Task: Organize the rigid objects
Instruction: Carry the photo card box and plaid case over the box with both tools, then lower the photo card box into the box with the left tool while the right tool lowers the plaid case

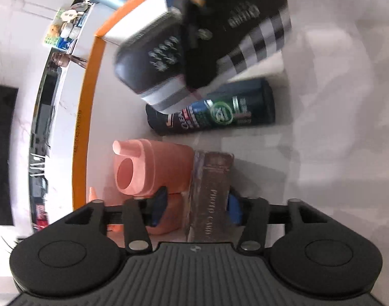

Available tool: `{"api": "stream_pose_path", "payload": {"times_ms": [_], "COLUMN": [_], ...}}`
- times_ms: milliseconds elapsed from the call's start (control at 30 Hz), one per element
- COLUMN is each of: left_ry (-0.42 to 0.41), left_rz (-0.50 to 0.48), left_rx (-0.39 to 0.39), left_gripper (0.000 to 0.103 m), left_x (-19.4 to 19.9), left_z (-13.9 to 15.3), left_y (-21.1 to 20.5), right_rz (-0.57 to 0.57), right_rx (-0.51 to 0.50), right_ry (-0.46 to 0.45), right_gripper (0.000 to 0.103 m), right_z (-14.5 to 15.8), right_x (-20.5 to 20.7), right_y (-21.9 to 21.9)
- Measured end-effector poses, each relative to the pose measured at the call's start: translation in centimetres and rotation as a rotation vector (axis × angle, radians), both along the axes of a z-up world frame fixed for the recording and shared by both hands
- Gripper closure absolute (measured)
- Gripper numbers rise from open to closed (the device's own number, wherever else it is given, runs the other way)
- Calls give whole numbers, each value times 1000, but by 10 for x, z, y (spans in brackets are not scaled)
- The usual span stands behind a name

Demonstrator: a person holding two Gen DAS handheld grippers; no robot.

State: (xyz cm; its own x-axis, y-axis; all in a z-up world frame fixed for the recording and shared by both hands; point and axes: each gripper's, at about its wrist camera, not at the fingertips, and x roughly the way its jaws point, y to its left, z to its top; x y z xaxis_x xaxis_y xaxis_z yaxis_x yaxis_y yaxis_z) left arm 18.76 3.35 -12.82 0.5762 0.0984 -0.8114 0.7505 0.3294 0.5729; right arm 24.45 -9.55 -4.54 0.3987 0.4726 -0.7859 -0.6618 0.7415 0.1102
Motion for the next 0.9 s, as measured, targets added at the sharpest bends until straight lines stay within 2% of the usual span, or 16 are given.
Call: {"api": "stream_pose_path", "payload": {"times_ms": [100,300,400,533,633,733,900], "left_ry": [47,41,53,35,-3,-34,-50], "left_rz": [18,20,40,34,47,91,247], "left_rx": [-44,-11,-5,23,8,-70,-332], "left_gripper": [40,40,29,25,23,23,24], "left_x": [4,1,10,9,5,-1,-16], "left_z": [8,0,-1,-2,2,19,67], "left_y": [0,-7,-4,-6,-4,-2,12], "right_rz": [3,7,21,29,44,71,135], "right_rx": [-9,-22,-28,-35,-46,-59,-107], "right_ry": [-2,0,5,8,6,-3,-34], "right_gripper": [83,83,83,83,83,83,83], "right_z": [0,0,-1,-3,-3,-1,-1], "right_x": [-4,-10,-12,-13,-15,-20,-31], "right_y": [-2,-3,-3,0,2,3,10]}}
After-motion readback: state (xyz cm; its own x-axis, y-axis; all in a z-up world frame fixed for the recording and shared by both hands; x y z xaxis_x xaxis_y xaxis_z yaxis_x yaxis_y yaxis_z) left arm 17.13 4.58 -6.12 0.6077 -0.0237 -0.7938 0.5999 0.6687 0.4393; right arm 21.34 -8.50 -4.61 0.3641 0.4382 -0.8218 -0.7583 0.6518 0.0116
